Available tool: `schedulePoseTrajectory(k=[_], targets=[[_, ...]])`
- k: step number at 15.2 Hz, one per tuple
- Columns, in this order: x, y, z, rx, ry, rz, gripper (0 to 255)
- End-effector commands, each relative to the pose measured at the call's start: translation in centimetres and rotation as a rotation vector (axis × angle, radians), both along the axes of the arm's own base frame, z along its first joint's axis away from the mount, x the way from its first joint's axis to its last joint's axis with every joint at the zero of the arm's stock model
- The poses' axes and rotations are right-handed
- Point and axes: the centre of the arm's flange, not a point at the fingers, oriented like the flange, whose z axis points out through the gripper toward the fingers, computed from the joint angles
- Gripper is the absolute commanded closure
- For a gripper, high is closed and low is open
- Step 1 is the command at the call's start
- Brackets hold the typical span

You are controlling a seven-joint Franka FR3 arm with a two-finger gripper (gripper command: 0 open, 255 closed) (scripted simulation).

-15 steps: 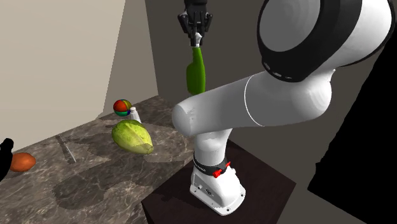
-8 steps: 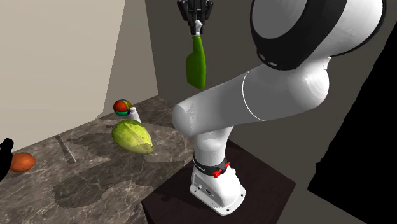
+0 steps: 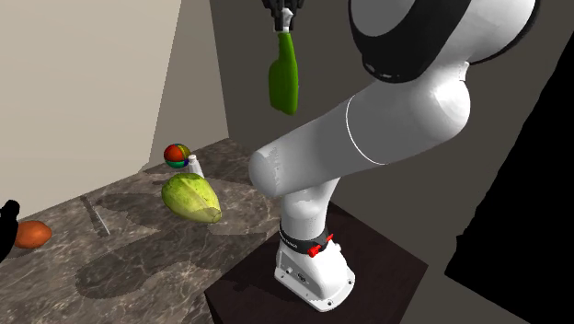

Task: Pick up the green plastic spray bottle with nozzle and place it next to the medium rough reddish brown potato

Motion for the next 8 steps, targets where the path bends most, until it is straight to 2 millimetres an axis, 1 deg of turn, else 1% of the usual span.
schedulePoseTrajectory(k=[1,8], targets=[[0.4,1.2,0.1,0.000,0.000,0.000,255],[2.9,9.7,-2.4,0.000,0.000,0.000,255]])
